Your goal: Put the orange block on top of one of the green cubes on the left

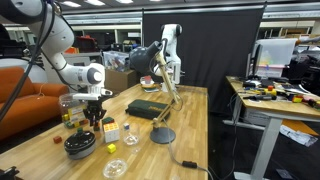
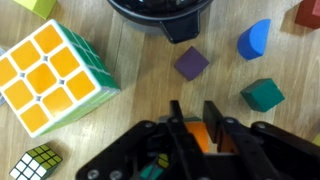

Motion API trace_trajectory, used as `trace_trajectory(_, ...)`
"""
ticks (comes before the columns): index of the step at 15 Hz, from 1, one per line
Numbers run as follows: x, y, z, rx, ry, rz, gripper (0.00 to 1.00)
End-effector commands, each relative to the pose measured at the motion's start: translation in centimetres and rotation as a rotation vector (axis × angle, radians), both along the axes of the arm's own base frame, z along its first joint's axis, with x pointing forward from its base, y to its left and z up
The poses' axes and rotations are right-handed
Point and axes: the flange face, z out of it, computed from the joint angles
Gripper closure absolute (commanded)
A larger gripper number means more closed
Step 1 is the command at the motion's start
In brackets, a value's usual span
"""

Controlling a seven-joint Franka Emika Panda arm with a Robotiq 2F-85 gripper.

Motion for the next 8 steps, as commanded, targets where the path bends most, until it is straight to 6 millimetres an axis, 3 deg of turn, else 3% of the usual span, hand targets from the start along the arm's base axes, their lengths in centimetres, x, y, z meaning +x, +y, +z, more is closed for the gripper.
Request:
trace_trajectory(1, 0.24, -0.14, -0.15, -0.016, 0.03, 0.012, 0.93)
trace_trajectory(2, 0.19, -0.14, -0.2, -0.017, 0.034, 0.01, 0.93)
trace_trajectory(3, 0.14, -0.14, -0.22, -0.018, 0.039, 0.009, 0.84)
trace_trajectory(4, 0.13, -0.12, -0.21, -0.018, 0.042, 0.004, 0.47)
trace_trajectory(5, 0.12, -0.1, -0.17, -0.016, 0.047, 0.001, 0.46)
trace_trajectory(8, 0.16, 0.02, 0.04, -0.011, 0.057, -0.002, 0.27)
